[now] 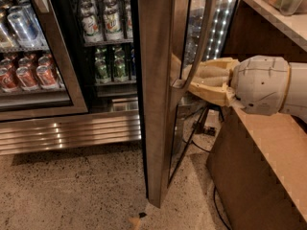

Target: Open right fridge door

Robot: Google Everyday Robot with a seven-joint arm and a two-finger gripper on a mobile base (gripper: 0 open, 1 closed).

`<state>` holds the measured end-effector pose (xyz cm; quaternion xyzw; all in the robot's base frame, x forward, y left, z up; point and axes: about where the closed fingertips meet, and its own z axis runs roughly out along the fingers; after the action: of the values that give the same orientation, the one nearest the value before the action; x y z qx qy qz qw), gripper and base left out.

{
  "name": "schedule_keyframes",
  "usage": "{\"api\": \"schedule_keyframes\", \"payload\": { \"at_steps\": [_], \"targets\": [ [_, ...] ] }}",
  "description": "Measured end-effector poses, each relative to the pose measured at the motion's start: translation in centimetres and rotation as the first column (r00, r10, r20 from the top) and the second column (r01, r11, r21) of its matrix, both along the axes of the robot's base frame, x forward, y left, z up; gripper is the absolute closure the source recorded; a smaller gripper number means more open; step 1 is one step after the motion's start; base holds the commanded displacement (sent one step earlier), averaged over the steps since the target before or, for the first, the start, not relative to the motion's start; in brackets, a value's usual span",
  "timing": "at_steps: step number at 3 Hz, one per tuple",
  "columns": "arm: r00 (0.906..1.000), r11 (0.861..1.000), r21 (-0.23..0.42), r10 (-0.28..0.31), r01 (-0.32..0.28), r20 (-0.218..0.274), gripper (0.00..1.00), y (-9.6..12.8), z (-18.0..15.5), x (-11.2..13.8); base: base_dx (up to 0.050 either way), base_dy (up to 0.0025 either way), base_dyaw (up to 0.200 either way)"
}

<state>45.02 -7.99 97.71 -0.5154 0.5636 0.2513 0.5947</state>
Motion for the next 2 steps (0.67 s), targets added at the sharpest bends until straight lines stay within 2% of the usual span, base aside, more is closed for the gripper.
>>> {"api": "schedule_keyframes", "payload": {
  "at_steps": [1,2],
  "targets": [
    [0.9982,1.000,-0.007,-0.021,0.021,-0.056,1.00,-0.4,-2.3,0.7,0.000,0.00000,0.000],
    [0.9923,0.999,-0.015,-0.036,0.035,-0.118,1.00,-0.6,-4.9,1.2,0.000,0.00000,0.000]
  ]
}}
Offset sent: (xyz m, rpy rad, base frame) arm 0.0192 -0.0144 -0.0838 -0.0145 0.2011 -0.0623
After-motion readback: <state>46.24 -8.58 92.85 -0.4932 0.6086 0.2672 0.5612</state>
